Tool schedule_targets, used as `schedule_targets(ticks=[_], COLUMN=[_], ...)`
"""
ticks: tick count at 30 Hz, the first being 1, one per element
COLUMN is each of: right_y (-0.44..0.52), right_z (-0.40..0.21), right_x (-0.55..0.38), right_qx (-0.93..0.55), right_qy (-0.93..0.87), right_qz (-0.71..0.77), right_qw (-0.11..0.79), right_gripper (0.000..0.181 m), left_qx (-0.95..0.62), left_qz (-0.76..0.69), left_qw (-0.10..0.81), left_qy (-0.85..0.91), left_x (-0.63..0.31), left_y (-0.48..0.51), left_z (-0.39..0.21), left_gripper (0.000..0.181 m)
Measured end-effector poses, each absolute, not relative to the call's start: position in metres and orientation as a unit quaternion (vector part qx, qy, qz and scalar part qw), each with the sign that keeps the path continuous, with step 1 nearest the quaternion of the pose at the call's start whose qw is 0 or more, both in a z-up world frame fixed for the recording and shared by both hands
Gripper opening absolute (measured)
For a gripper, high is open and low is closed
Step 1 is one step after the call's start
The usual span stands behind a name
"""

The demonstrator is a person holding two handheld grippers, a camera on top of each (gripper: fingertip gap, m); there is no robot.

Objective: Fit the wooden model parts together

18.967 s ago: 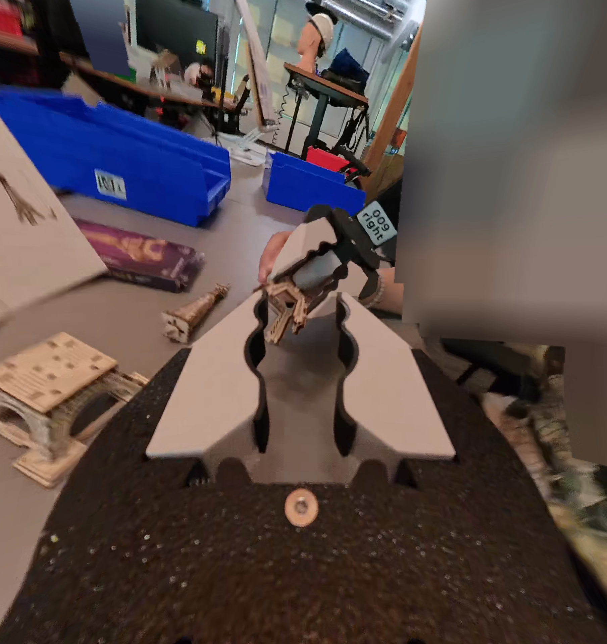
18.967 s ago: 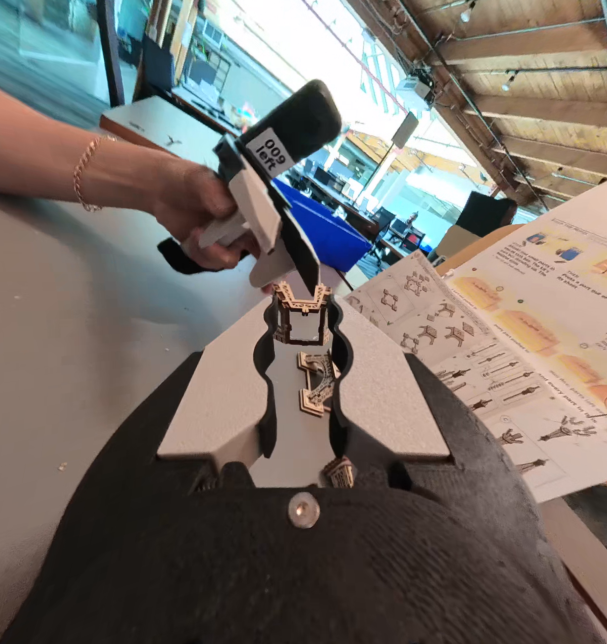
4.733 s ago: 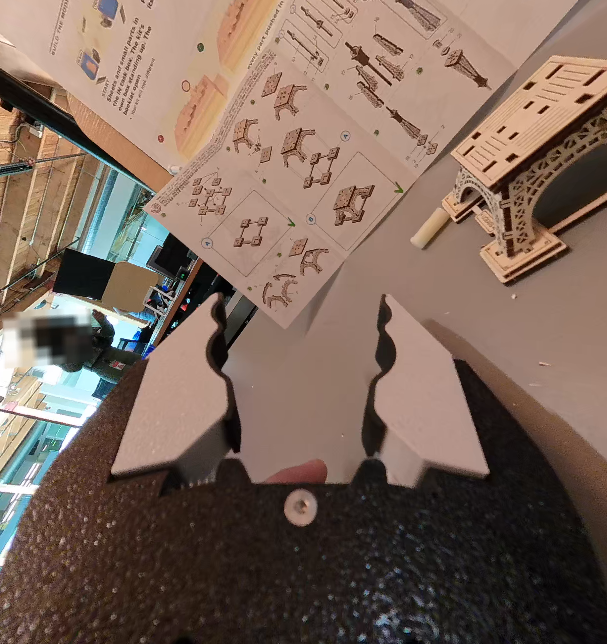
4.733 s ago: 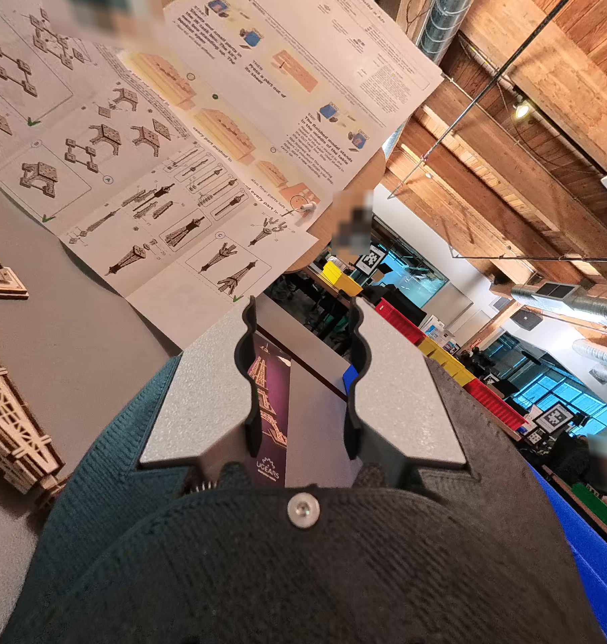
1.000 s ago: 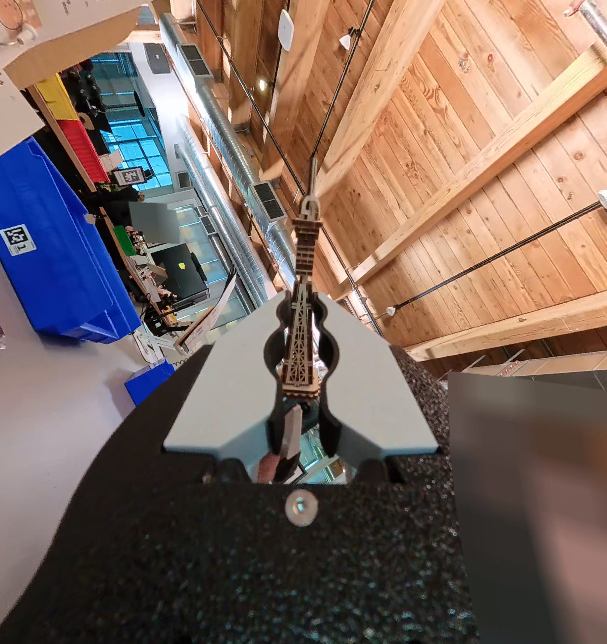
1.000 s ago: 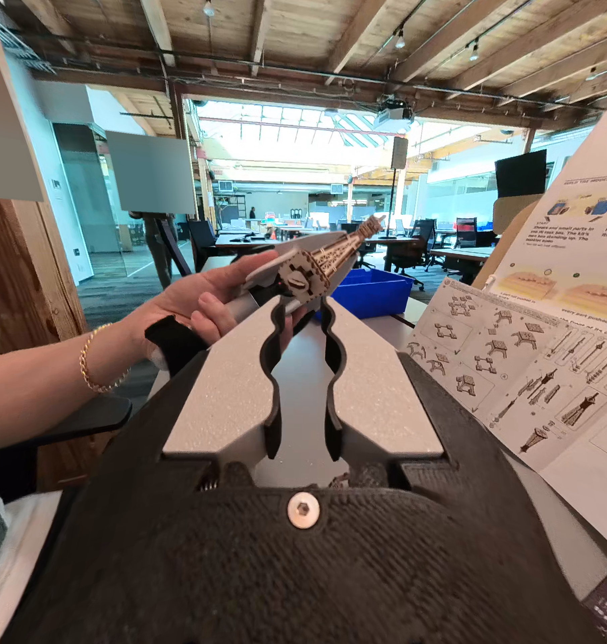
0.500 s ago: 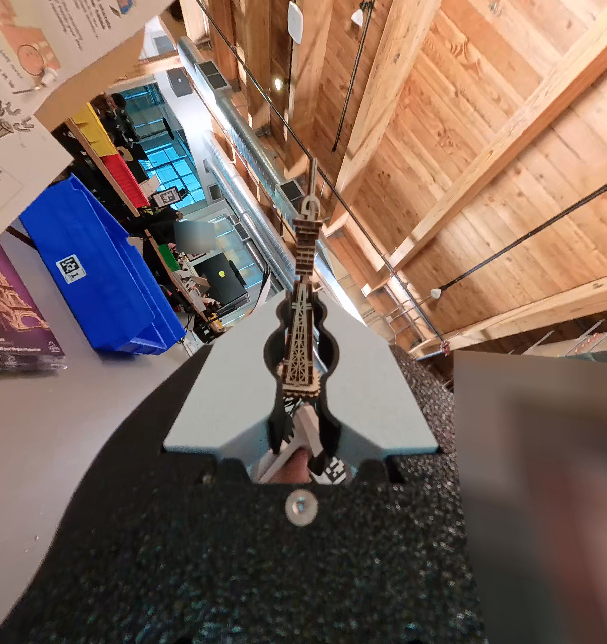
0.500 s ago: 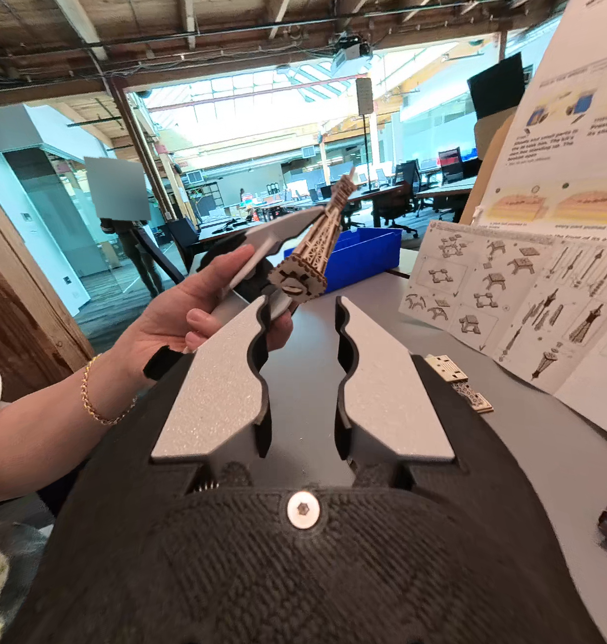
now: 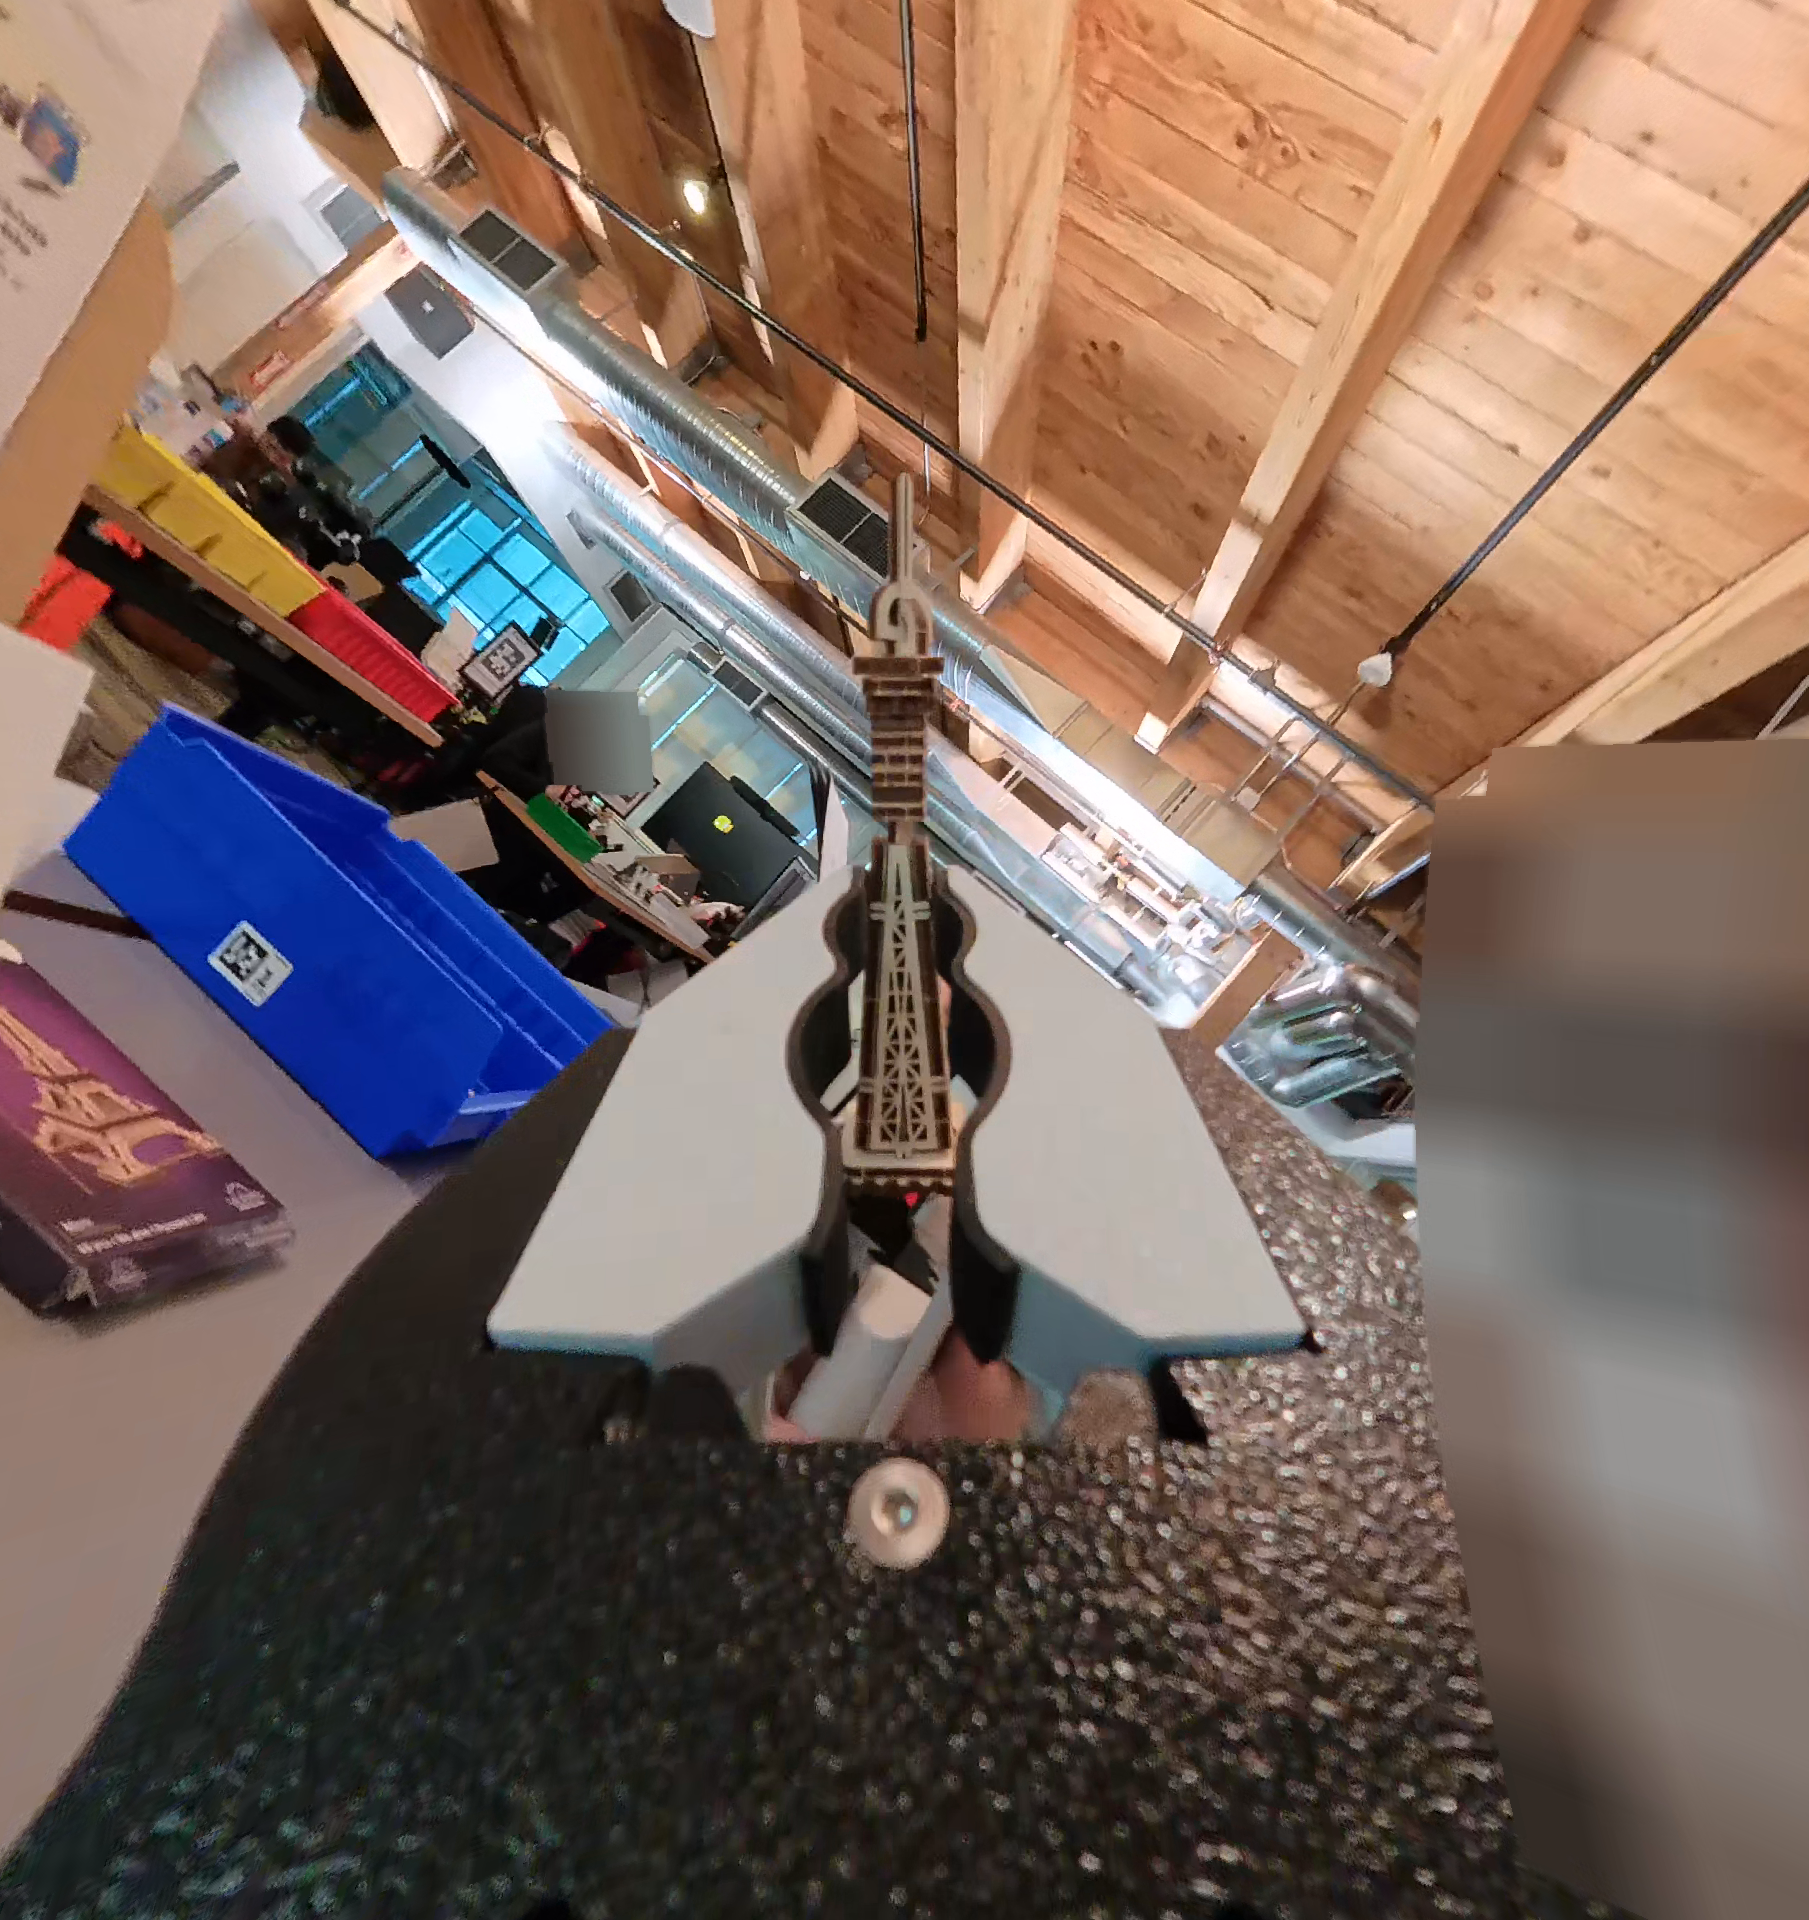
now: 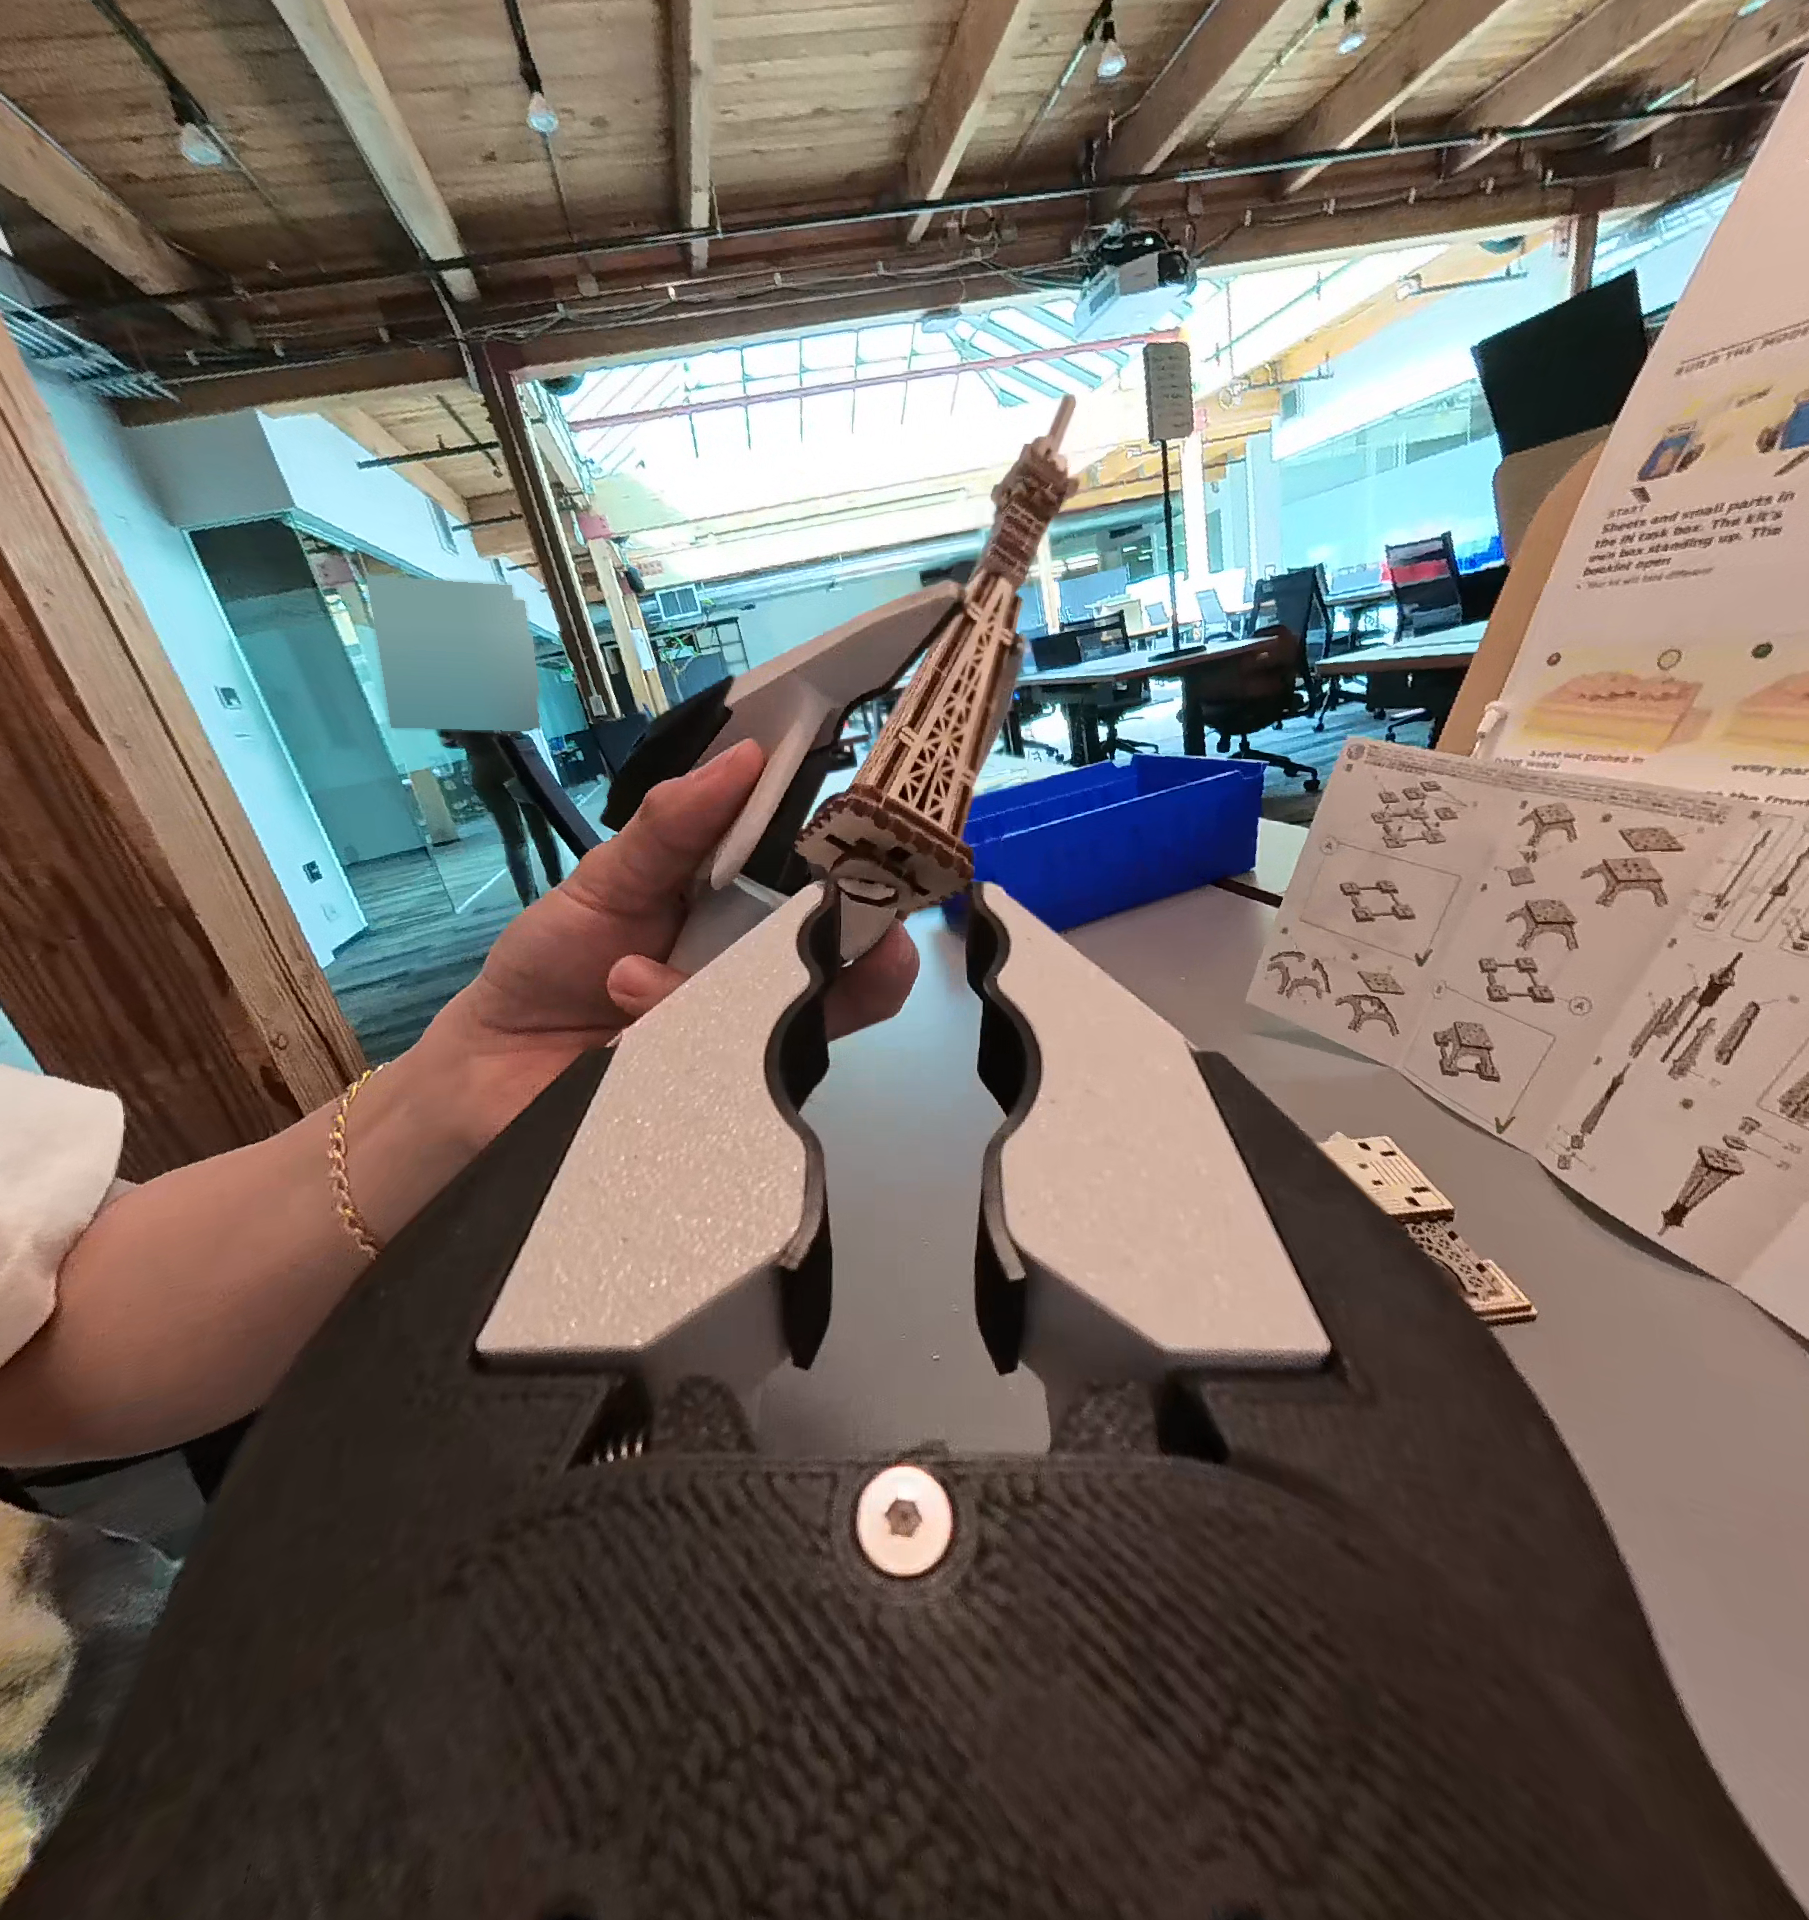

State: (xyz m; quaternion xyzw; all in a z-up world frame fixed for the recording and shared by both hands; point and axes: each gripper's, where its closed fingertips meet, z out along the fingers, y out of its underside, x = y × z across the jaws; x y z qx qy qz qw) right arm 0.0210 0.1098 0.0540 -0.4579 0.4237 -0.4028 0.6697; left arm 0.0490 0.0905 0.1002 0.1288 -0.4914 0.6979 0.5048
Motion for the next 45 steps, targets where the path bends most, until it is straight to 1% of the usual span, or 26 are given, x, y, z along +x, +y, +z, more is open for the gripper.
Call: schedule_targets(ticks=[2, 5, 6, 7, 8, 9, 10, 12, 13, 16, 17, 19, 20, 23, 27, 28, 30, 32, 34, 36, 38, 39, 40, 43, 44, 45], right_y=[0.108, 0.112, 0.115, 0.117, 0.118, 0.118, 0.118, 0.116, 0.115, 0.117, 0.117, 0.116, 0.116, 0.119, 0.123, 0.122, 0.12, 0.12, 0.117, 0.117, 0.117, 0.119, 0.12, 0.124, 0.125, 0.127], right_z=[0.056, 0.059, 0.059, 0.06, 0.061, 0.064, 0.069, 0.076, 0.076, 0.072, 0.071, 0.071, 0.07, 0.062, 0.043, 0.038, 0.031, 0.025, 0.021, 0.016, 0.011, 0.008, 0.006, 0.005, 0.006, 0.007], right_x=[0.02, 0.019, 0.02, 0.021, 0.021, 0.02, 0.018, 0.013, 0.012, 0.01, 0.009, 0.005, 0.003, -0.003, -0.012, -0.014, -0.017, -0.021, -0.021, -0.02, -0.018, -0.018, -0.017, -0.013, -0.012, -0.012], right_qx=[-0.447, -0.434, -0.433, -0.432, -0.427, -0.418, -0.403, -0.378, -0.377, -0.397, -0.403, -0.414, -0.423, -0.464, -0.531, -0.544, -0.565, -0.575, -0.575, -0.576, -0.579, -0.584, -0.586, -0.588, -0.587, -0.586], right_qy=[0.424, 0.422, 0.421, 0.419, 0.415, 0.406, 0.397, 0.387, 0.383, 0.379, 0.377, 0.373, 0.37, 0.374, 0.383, 0.386, 0.393, 0.398, 0.41, 0.418, 0.427, 0.429, 0.432, 0.435, 0.436, 0.434], right_qz=[-0.399, -0.372, -0.364, -0.36, -0.361, -0.363, -0.362, -0.352, -0.346, -0.33, -0.328, -0.324, -0.319, -0.287, -0.258, -0.258, -0.253, -0.236, -0.229, -0.215, -0.208, -0.202, -0.201, -0.196, -0.195, -0.194], right_qw=[0.679, 0.703, 0.709, 0.713, 0.718, 0.727, 0.74, 0.764, 0.769, 0.767, 0.767, 0.765, 0.763, 0.75, 0.711, 0.699, 0.68, 0.675, 0.67, 0.669, 0.663, 0.659, 0.655, 0.653, 0.654, 0.656], right_gripper=[0.027, 0.042, 0.05, 0.055, 0.055, 0.053, 0.047, 0.032, 0.022, 0.02, 0.02, 0.02, 0.02, 0.019, 0.02, 0.02, 0.019, 0.019, 0.019, 0.02, 0.02, 0.02, 0.02, 0.02, 0.02, 0.02], left_qx=[0.112, 0.072, 0.06, 0.049, 0.039, 0.027, 0.013, -0.012, -0.02, -0.046, -0.056, -0.069, -0.077, -0.137, -0.302, -0.335, -0.402, -0.488, -0.554, -0.6, -0.627, -0.634, -0.645, -0.665, -0.663, -0.653], left_qz=[0.716, 0.726, 0.727, 0.73, 0.735, 0.738, 0.739, 0.74, 0.742, 0.738, 0.739, 0.741, 0.739, 0.723, 0.621, 0.6, 0.572, 0.514, 0.441, 0.39, 0.338, 0.314, 0.298, 0.292, 0.29, 0.291], left_qw=[0.477, 0.453, 0.451, 0.447, 0.44, 0.431, 0.422, 0.405, 0.396, 0.371, 0.363, 0.328, 0.299, 0.2, 0.096, 0.051, -0.084, -0.21, -0.319, -0.433, -0.521, -0.546, -0.552, -0.54, -0.545, -0.556], left_qy=[-0.498, -0.513, -0.514, -0.514, -0.515, -0.518, -0.524, -0.536, -0.541, -0.562, -0.565, -0.582, -0.598, -0.647, -0.717, -0.725, -0.71, -0.673, -0.629, -0.548, -0.47, -0.448, -0.436, -0.424, -0.423, -0.423], left_x=[0.047, 0.037, 0.033, 0.03, 0.027, 0.025, 0.022, 0.015, 0.014, 0.011, 0.011, 0.018, 0.024, 0.036, 0.028, 0.031, 0.04, 0.042, 0.045, 0.045, 0.043, 0.043, 0.04, 0.028, 0.027, 0.028], left_y=[0.093, 0.096, 0.097, 0.099, 0.1, 0.101, 0.102, 0.104, 0.105, 0.107, 0.109, 0.111, 0.112, 0.115, 0.131, 0.133, 0.133, 0.136, 0.136, 0.131, 0.127, 0.125, 0.125, 0.125, 0.124, 0.123], left_z=[0.104, 0.107, 0.108, 0.109, 0.11, 0.111, 0.11, 0.108, 0.107, 0.104, 0.104, 0.105, 0.105, 0.107, 0.094, 0.09, 0.09, 0.084, 0.075, 0.075, 0.073, 0.07, 0.062, 0.043, 0.041, 0.042], left_gripper=[0.008, 0.008, 0.008, 0.008, 0.009, 0.009, 0.009, 0.009, 0.009, 0.009, 0.012, 0.029, 0.034, 0.039, 0.043, 0.042, 0.035, 0.035, 0.045, 0.048, 0.049, 0.049, 0.05, 0.043, 0.036, 0.026])
